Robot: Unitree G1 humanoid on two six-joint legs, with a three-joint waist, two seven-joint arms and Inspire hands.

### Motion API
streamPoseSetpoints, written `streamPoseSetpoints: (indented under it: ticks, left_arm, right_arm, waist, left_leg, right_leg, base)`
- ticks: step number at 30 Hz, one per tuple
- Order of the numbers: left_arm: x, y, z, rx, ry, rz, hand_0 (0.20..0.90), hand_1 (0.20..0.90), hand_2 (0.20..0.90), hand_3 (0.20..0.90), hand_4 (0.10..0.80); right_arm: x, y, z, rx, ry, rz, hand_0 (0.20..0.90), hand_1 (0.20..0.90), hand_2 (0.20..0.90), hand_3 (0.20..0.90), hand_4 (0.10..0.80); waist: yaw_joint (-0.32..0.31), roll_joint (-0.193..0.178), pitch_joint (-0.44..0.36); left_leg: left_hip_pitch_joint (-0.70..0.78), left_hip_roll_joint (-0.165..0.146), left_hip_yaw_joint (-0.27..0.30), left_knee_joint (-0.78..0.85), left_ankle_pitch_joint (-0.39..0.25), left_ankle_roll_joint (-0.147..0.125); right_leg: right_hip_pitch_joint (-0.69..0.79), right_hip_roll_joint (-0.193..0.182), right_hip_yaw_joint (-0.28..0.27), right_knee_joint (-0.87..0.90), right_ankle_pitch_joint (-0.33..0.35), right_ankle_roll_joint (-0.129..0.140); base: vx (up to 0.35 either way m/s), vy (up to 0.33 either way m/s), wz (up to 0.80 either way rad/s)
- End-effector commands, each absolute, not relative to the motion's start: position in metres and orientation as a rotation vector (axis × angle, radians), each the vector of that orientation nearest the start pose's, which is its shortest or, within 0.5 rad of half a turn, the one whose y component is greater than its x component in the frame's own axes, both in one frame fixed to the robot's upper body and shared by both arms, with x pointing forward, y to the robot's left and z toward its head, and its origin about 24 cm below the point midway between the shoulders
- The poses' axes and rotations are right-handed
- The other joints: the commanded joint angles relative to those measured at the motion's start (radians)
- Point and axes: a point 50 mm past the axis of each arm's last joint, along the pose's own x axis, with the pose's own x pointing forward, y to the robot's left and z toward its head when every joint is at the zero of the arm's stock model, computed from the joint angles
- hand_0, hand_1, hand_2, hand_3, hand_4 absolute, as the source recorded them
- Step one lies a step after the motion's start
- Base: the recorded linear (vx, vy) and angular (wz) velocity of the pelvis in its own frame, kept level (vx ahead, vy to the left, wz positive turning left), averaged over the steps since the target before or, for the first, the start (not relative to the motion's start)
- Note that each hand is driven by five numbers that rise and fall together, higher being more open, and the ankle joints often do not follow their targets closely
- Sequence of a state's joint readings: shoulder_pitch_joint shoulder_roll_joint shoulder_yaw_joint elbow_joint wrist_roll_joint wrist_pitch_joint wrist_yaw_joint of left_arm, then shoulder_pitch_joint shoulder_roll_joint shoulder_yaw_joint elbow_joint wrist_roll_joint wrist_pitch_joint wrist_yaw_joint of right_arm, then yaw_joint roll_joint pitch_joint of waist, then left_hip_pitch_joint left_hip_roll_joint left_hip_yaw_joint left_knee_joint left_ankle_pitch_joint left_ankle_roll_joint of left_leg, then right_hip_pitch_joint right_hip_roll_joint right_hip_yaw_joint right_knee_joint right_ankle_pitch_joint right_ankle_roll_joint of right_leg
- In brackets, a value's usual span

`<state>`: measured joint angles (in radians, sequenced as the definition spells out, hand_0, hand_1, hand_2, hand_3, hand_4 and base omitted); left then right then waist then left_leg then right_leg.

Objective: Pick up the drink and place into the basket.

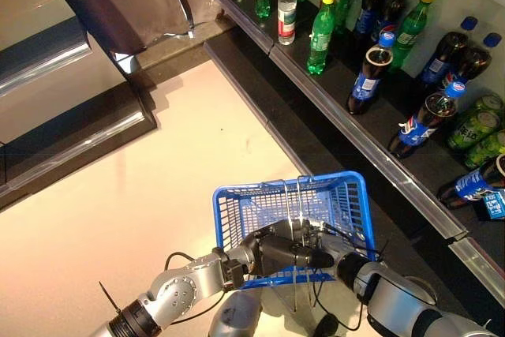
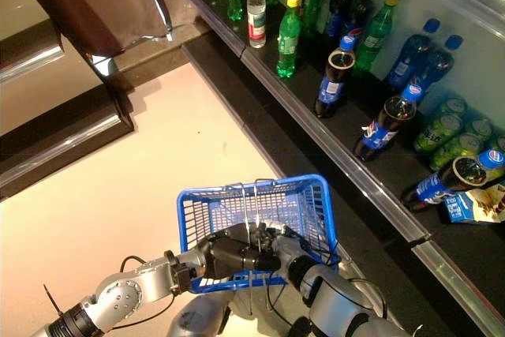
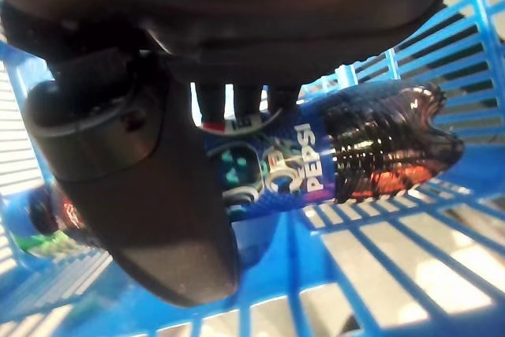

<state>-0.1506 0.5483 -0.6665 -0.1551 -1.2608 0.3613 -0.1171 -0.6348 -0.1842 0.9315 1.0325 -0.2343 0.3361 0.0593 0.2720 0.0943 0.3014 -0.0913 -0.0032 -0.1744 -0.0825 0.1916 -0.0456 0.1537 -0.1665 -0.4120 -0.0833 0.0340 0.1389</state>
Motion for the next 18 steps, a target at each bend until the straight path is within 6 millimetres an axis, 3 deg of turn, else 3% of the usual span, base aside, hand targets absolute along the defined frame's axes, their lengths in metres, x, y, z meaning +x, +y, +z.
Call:
streamPoseSetpoints:
  ticks: [1,13,18]
  left_arm:
    - [0.199,0.029,0.152,-0.992,0.103,-1.290,0.300,0.300,0.300,0.200,0.100]
    - [0.207,0.054,0.150,-1.019,0.090,-1.150,0.300,0.300,0.300,0.200,0.100]
    - [0.212,0.067,0.141,-1.041,0.090,-1.052,0.300,0.300,0.300,0.200,0.100]
  right_arm:
    - [0.326,-0.108,-0.028,-1.190,0.526,0.476,0.900,0.900,0.900,0.900,0.800]
    - [0.329,-0.109,-0.003,-1.033,0.362,0.366,0.900,0.900,0.900,0.900,0.800]
    - [0.316,-0.105,0.013,-0.896,0.266,0.327,0.900,0.900,0.900,0.900,0.800]
  waist:
    - [0.016,-0.040,-0.111]
    - [-0.002,-0.056,-0.087]
    - [-0.028,-0.069,-0.080]
  left_leg:
    - [0.043,0.042,0.057,-0.005,-0.135,-0.006]
    - [0.038,0.046,0.059,-0.005,-0.135,-0.008]
    - [0.042,0.050,0.068,-0.005,-0.137,-0.009]
  right_leg:
    - [-0.077,-0.082,0.058,0.009,0.037,0.019]
    - [-0.089,-0.079,0.066,0.009,0.042,0.022]
    - [-0.093,-0.075,0.081,0.009,0.041,0.024]
  base:
    - [0.000,0.000,0.00]
    - [-0.005,0.001,0.00]
    - [-0.006,-0.001,0.02]
